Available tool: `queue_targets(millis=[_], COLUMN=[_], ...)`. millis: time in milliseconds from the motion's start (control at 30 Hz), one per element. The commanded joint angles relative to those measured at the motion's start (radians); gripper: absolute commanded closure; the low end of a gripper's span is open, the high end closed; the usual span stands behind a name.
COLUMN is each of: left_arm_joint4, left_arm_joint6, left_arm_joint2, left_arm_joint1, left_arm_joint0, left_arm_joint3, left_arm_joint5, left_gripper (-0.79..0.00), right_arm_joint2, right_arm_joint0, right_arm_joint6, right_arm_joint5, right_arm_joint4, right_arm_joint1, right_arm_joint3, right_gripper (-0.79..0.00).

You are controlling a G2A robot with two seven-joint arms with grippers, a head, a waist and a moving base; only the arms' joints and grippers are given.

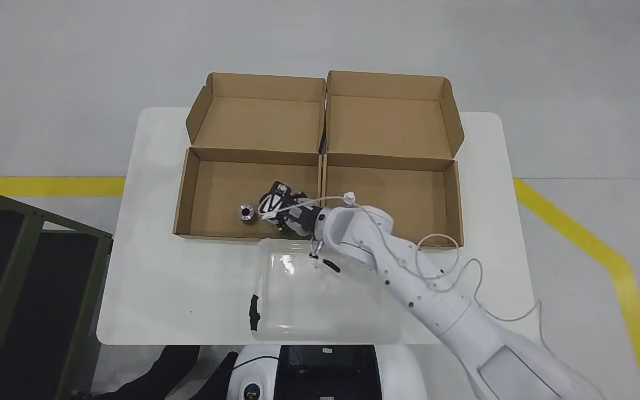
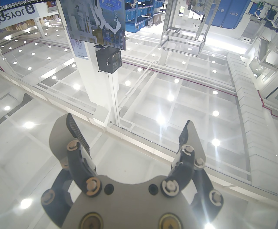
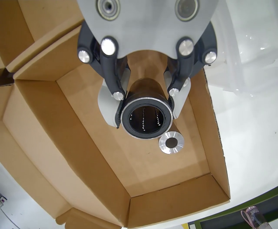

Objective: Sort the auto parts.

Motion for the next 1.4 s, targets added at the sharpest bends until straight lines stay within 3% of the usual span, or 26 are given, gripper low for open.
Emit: queue_targets(millis=[0,67,233,300,367,400,567,867,1367], left_arm_joint4=[0.0,0.0,0.0,0.0,0.0,0.0,0.0,0.0,0.0], left_arm_joint6=[0.0,0.0,0.0,0.0,0.0,0.0,0.0,0.0,0.0], left_arm_joint2=[0.0,0.0,0.0,0.0,0.0,0.0,0.0,0.0,0.0], left_arm_joint1=[0.0,0.0,0.0,0.0,0.0,0.0,0.0,0.0,0.0], left_arm_joint0=[0.0,0.0,0.0,0.0,0.0,0.0,0.0,0.0,0.0], left_arm_joint3=[0.0,0.0,0.0,0.0,0.0,0.0,0.0,0.0,0.0], left_arm_joint5=[0.0,0.0,0.0,0.0,0.0,0.0,0.0,0.0,0.0], left_gripper=[-0.785,-0.785,-0.785,-0.785,-0.785,-0.785,-0.785,-0.785,-0.785], right_arm_joint2=[-0.004,-0.006,-0.006,-0.003,0.005,0.01,0.048,0.133,0.257], right_arm_joint0=[0.005,0.008,0.011,0.01,0.004,0.001,-0.033,-0.136,-0.334], right_arm_joint6=[0.004,0.004,0.008,0.007,-0.007,-0.013,-0.05,-0.036,-0.044], right_arm_joint5=[0.0,0.0,0.009,0.01,0.01,0.01,0.006,-0.045,-0.235], right_arm_joint4=[0.002,0.003,0.004,0.001,0.006,0.002,-0.008,-0.057,-0.048], right_arm_joint1=[-0.005,-0.009,-0.018,-0.019,-0.02,-0.019,-0.008,0.028,0.084], right_arm_joint3=[0.012,0.021,0.037,0.04,0.036,0.032,-0.047,-0.309,-0.552], right_gripper=[-0.314,-0.329,-0.456,-0.566,-0.757,-0.785,-0.785,-0.785,-0.785])
